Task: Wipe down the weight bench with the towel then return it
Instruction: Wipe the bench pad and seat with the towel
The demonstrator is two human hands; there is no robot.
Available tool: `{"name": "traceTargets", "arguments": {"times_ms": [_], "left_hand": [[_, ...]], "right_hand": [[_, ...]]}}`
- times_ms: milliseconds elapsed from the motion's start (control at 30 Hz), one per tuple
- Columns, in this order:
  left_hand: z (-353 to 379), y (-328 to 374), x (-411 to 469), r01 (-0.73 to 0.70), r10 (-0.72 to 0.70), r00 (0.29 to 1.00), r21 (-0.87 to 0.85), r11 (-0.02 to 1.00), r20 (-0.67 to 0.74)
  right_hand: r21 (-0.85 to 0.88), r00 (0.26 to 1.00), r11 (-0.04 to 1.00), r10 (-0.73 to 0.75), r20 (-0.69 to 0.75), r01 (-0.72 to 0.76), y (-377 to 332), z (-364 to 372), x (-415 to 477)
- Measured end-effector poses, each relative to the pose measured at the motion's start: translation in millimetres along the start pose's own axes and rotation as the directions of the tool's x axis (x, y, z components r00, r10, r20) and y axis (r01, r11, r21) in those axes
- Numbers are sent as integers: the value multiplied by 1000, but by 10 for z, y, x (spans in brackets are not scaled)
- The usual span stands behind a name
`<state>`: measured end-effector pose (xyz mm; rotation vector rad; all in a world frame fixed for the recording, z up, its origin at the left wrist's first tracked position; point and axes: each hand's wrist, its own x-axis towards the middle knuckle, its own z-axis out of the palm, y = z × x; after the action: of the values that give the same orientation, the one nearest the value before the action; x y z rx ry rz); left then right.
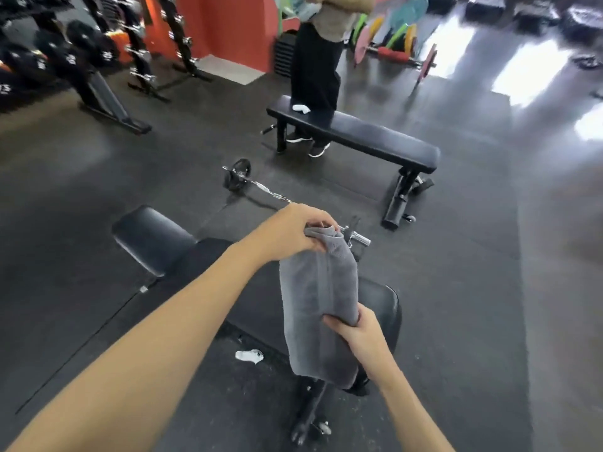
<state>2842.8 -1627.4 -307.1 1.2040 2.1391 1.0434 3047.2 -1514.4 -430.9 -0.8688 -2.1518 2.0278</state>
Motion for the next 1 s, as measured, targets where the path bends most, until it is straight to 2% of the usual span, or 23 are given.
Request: {"name": "traceTargets", "arguments": {"times_ms": [133, 267, 300, 367, 433, 500, 567, 633, 700, 833, 1000], "left_hand": [[535, -158, 539, -56, 51, 998, 110, 992, 49], [1138, -394, 1075, -97, 75, 990, 193, 976, 122], [1272, -475, 1194, -104, 73, 985, 201, 974, 157], [1503, -653, 1414, -130, 86, 970, 188, 974, 227], [1670, -840, 1581, -142, 94, 958, 164, 976, 271], [1788, -1006, 1715, -153, 108, 948, 130, 980, 299], [1847, -1129, 1835, -163, 113, 926, 113, 980, 361], [1858, -1221, 1934, -196, 134, 881, 93, 976, 453], [1835, -1294, 1993, -227, 160, 863, 84, 970, 478], [1732, -1540, 1906, -247, 219, 923, 51, 968, 317], [1513, -2038, 1518, -298, 280, 947, 99, 950, 159]], "right_hand": [[-23, 961, 999, 20, -276, -27, 223, -98, 46], [-190, 883, 969, 51, -467, -157, 478, -136, 161], [-289, 857, 934, 34, -515, -210, 501, -108, 210], [-538, 809, 770, -49, -586, -344, 544, -45, 349], [-705, 790, 587, -170, -589, -399, 581, 50, 533], [-816, 813, 432, -260, -521, -384, 591, 179, 746], [-877, 850, 328, -282, -445, -351, 637, 274, 973], [-889, 889, 294, -193, -415, -351, 696, 295, 1124], [-894, 904, 244, -118, -411, -375, 787, 246, 1188], [-878, 870, 174, -144, -471, -446, 893, 237, 1148], [-863, 853, 105, -133, -505, -494, 915, 295, 1063]]}}
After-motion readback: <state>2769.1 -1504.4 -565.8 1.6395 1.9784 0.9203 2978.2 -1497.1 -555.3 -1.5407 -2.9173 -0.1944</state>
